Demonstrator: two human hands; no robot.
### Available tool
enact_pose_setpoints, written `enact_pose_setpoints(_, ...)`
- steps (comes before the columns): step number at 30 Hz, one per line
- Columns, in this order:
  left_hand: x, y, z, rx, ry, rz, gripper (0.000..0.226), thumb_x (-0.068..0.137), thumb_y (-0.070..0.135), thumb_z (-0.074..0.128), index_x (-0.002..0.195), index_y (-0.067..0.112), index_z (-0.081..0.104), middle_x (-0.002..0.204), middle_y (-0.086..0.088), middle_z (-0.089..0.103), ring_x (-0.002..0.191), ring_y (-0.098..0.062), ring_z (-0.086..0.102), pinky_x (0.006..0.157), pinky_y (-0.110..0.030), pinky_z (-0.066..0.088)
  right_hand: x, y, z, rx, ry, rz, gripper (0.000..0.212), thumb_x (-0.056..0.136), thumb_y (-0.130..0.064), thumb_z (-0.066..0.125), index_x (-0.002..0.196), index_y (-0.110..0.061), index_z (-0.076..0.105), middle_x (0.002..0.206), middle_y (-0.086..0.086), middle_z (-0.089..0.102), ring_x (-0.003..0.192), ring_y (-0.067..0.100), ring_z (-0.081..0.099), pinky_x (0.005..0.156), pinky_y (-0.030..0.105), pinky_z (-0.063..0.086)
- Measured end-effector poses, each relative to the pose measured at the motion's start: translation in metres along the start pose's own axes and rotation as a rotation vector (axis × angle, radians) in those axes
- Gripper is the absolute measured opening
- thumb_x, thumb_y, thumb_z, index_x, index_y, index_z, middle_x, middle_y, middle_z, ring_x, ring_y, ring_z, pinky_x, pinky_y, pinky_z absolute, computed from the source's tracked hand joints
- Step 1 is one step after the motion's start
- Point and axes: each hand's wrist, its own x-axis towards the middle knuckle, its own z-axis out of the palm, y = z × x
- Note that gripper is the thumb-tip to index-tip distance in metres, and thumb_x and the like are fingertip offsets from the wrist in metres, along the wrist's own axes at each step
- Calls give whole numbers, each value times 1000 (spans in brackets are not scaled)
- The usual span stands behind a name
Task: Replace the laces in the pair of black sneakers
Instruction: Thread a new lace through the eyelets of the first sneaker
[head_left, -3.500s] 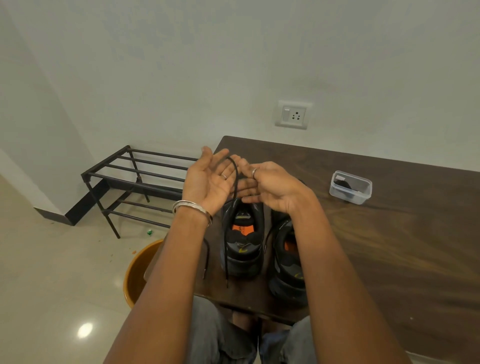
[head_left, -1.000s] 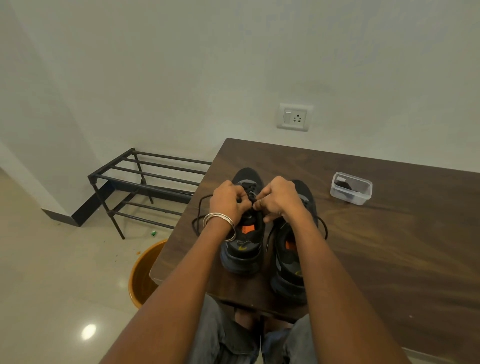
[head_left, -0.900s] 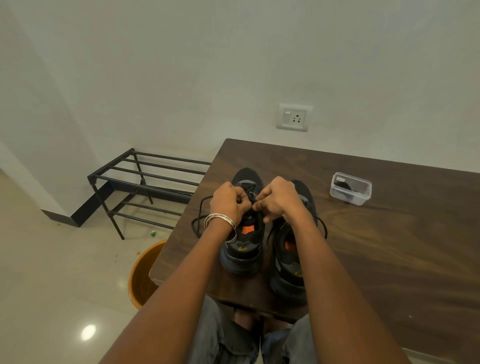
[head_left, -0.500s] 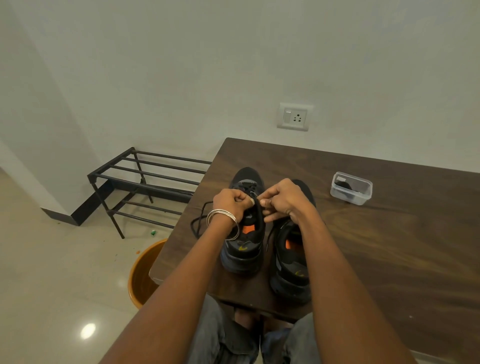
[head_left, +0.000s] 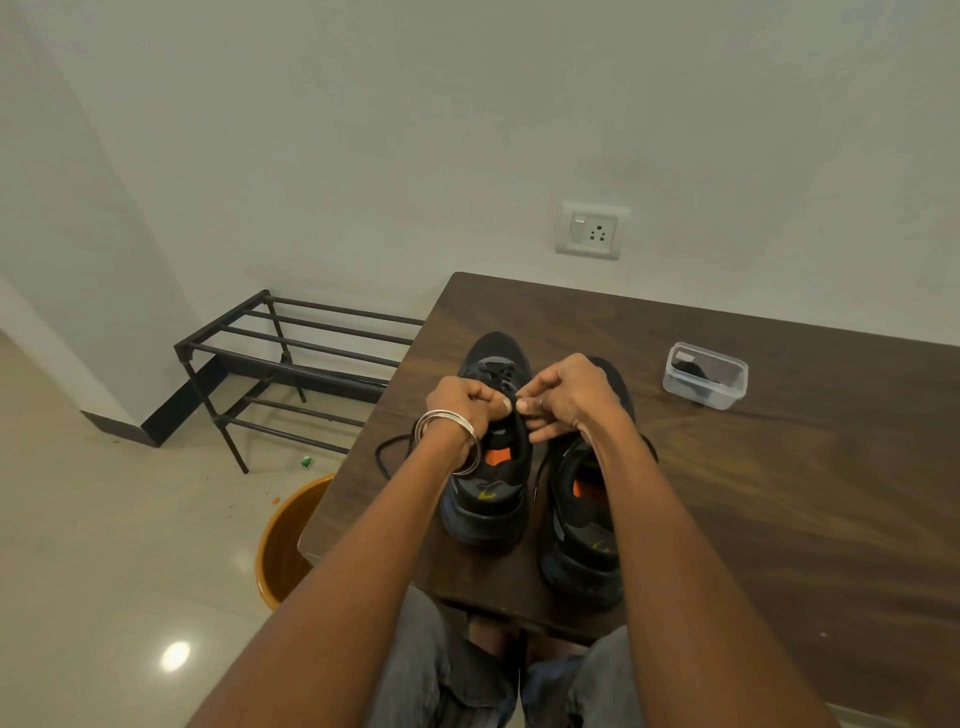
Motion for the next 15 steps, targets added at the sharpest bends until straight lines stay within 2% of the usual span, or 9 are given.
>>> enact_pose_setpoints(4,2,1,-1,146,31,67,6,79,16,78,79,14,72,81,-2,70,77,-11,60,84,-26,52,7,2,3,39,50,23,12,91,-3,67,99,6,70,94,23,72,73,30,72,51,31,60)
enact_pose_setpoints(6,2,2,-3,171,26,92,11,76,20,80,78,18,69,77,3,67,75,-10,59,89,-31,52,9,0,5,21,80,47,12,93,-3,65,97,7,69,91,23,71,67,29,70,50,34,60)
enact_pose_setpoints(9,1,2,-11,325,79,113,30,67,32,85,78,32,58,85,10,62,95,-16,58,96,-46,44,12,-6,4,-72,145,19,11,94,-3,59,92,6,65,87,23,71,66,33,72,56,43,62)
enact_pose_setpoints(12,-2,0,-20,451,119,108,33,66,40,84,85,36,57,102,6,62,110,-21,53,98,-49,39,8,-15,-3,-99,247,-68,18,88,-5,51,96,6,63,91,23,70,71,33,72,60,38,59)
enact_pose_setpoints(14,-2,-3,-23,466,116,110,35,66,41,84,91,36,60,110,5,61,115,-23,50,98,-49,39,1,-22,-11,-16,312,-103,18,89,-6,50,96,2,64,90,18,72,79,30,73,73,41,61)
enact_pose_setpoints(15,-3,-3,-24,475,102,117,37,66,41,84,94,36,61,113,5,60,117,-23,48,99,-50,38,-3,-25,-15,121,334,-120,16,92,-6,48,94,-1,64,89,15,72,81,27,73,79,42,61)
